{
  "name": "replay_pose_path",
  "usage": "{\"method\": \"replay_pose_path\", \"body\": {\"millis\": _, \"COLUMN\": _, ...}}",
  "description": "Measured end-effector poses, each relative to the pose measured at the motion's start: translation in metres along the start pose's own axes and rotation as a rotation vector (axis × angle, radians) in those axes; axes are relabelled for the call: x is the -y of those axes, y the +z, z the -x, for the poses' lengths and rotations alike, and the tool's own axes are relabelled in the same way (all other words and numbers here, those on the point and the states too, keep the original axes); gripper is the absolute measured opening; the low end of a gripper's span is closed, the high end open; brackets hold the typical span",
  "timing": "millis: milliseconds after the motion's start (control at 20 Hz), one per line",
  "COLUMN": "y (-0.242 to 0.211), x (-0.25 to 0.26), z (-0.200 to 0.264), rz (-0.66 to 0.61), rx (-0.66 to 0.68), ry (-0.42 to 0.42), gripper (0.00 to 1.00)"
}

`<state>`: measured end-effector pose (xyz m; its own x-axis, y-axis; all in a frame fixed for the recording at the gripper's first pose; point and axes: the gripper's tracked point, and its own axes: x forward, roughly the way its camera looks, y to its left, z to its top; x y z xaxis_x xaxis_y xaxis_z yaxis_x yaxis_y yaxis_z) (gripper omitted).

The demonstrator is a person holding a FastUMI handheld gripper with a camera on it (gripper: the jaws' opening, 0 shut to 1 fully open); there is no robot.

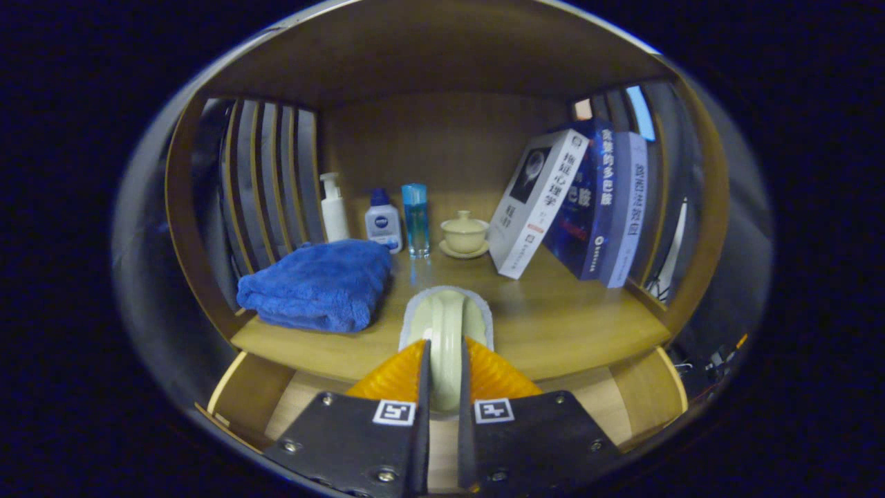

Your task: Pull open the drawer, take out the items inside it, and place them on the countertop above the cabinet.

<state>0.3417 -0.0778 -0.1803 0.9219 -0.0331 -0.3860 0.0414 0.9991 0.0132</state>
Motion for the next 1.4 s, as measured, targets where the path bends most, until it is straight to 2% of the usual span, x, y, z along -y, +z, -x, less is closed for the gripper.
{"method": "replay_pose_path", "body": {"millis": 50, "y": -0.004, "x": 0.003, "z": -0.014, "rz": -0.017, "rx": -0.027, "ry": 0.002, "gripper": 0.17}}
{"method": "replay_pose_path", "body": {"millis": 150, "y": 0.002, "x": 0.002, "z": -0.029, "rz": -0.071, "rx": -0.024, "ry": 0.001, "gripper": 0.17}}
{"method": "replay_pose_path", "body": {"millis": 400, "y": 0.012, "x": 0.002, "z": -0.06, "rz": -0.117, "rx": 0.014, "ry": 0.022, "gripper": 0.17}}
{"method": "replay_pose_path", "body": {"millis": 650, "y": 0.016, "x": 0.002, "z": -0.076, "rz": -0.246, "rx": 0.019, "ry": 0.048, "gripper": 0.17}}
{"method": "replay_pose_path", "body": {"millis": 800, "y": 0.018, "x": 0.006, "z": -0.076, "rz": -0.254, "rx": 0.019, "ry": 0.041, "gripper": 0.17}}
{"method": "replay_pose_path", "body": {"millis": 850, "y": 0.021, "x": 0.009, "z": -0.073, "rz": -0.25, "rx": 0.024, "ry": 0.024, "gripper": 0.31}}
{"method": "replay_pose_path", "body": {"millis": 950, "y": 0.018, "x": 0.004, "z": -0.066, "rz": -0.265, "rx": 0.012, "ry": 0.049, "gripper": 0.59}}
{"method": "replay_pose_path", "body": {"millis": 1100, "y": 0.01, "x": 0.021, "z": -0.055, "rz": -0.221, "rx": -0.007, "ry": -0.029, "gripper": 1.0}}
{"method": "replay_pose_path", "body": {"millis": 1400, "y": 0.038, "x": 0.024, "z": 0.017, "rz": -0.2, "rx": 0.082, "ry": -0.018, "gripper": 1.0}}
